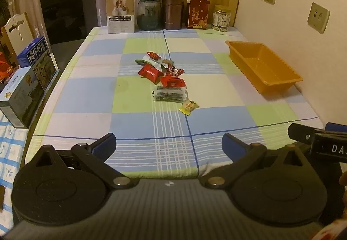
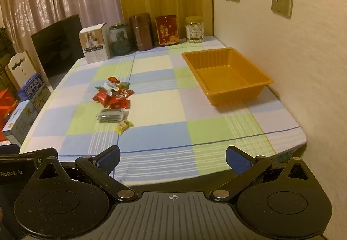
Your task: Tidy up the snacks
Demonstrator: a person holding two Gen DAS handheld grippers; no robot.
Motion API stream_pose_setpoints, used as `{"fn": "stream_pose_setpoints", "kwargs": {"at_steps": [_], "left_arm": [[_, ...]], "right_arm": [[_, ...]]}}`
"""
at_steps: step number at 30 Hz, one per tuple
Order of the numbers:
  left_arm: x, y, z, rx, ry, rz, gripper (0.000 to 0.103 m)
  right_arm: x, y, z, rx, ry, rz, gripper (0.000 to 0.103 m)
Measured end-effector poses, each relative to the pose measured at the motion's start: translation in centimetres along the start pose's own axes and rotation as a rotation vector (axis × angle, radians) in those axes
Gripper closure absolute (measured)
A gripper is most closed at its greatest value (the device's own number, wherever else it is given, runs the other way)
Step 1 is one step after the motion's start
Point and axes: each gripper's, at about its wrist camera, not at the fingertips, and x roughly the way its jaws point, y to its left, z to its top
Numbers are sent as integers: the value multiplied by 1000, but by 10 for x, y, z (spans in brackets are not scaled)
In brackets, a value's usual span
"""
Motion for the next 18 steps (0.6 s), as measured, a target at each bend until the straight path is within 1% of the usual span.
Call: {"fn": "stream_pose_setpoints", "kwargs": {"at_steps": [3, 6, 18], "left_arm": [[-1, -2, 0, -6, -2, -18, 0], [0, 5, 0, -29, 19, -27, 0], [1, 2, -3, -14, 8, -12, 0]], "right_arm": [[0, 0, 0, -2, 0, -2, 0], [0, 0, 0, -2, 0, -1, 0], [1, 0, -2, 1, -2, 0, 0]]}}
